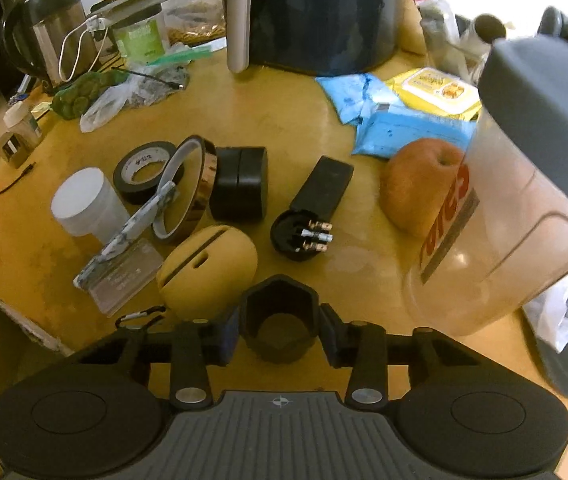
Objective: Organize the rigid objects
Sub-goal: 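Grasp the black hexagonal cup with the right tool, then grasp the white-lidded jar with the left tool while the right tool holds the black cup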
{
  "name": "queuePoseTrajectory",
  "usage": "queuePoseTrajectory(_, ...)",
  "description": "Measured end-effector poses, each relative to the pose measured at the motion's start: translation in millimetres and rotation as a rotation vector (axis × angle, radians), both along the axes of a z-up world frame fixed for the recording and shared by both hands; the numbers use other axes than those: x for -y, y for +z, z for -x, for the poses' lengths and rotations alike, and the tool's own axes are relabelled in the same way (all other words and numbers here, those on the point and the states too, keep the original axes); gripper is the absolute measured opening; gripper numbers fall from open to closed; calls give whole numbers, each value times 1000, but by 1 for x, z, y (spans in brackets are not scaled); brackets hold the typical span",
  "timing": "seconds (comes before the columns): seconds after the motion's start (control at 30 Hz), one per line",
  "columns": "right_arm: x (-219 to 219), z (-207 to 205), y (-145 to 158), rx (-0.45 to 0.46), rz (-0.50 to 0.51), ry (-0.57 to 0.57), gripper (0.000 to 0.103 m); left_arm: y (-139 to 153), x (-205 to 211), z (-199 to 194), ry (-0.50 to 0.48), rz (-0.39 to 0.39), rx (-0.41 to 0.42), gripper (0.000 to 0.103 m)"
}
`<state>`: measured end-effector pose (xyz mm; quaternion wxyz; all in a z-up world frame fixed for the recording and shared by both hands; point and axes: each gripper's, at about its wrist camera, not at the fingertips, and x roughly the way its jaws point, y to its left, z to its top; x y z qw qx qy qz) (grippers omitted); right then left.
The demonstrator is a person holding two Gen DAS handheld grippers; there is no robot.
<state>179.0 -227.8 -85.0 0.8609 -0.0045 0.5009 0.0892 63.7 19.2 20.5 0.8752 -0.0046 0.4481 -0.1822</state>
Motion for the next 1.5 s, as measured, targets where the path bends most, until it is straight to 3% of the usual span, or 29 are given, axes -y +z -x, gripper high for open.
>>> queuePoseTrajectory(0.23, 4, 3, 20, 35, -16, 8, 44, 0, 7, -18, 12, -88, 29, 103)
queuePoseTrajectory(0.43, 13, 14, 44, 69, -38, -6, 44, -5, 5, -37, 28, -119, 32, 103)
queuePoseTrajectory(0.7, 28, 40, 67, 87, -64, -47, 44, -12, -8, -59, 108, -74, 35, 103)
queuePoseTrajectory(1.37, 34, 91, 103, 88, -135, -150, 44, -53, 16, -117, 30, -141, 32, 102)
queuePoseTrajectory(1.4, 34, 93, 103, 86, -138, -156, 44, -57, 18, -121, 25, -148, 28, 99)
queuePoseTrajectory(1.43, 35, 95, 103, 83, -141, -162, 44, -60, 20, -125, 20, -155, 22, 89)
queuePoseTrajectory(1.5, 35, 98, 103, 78, -145, -171, 44, -67, 24, -133, 10, -173, -6, 86)
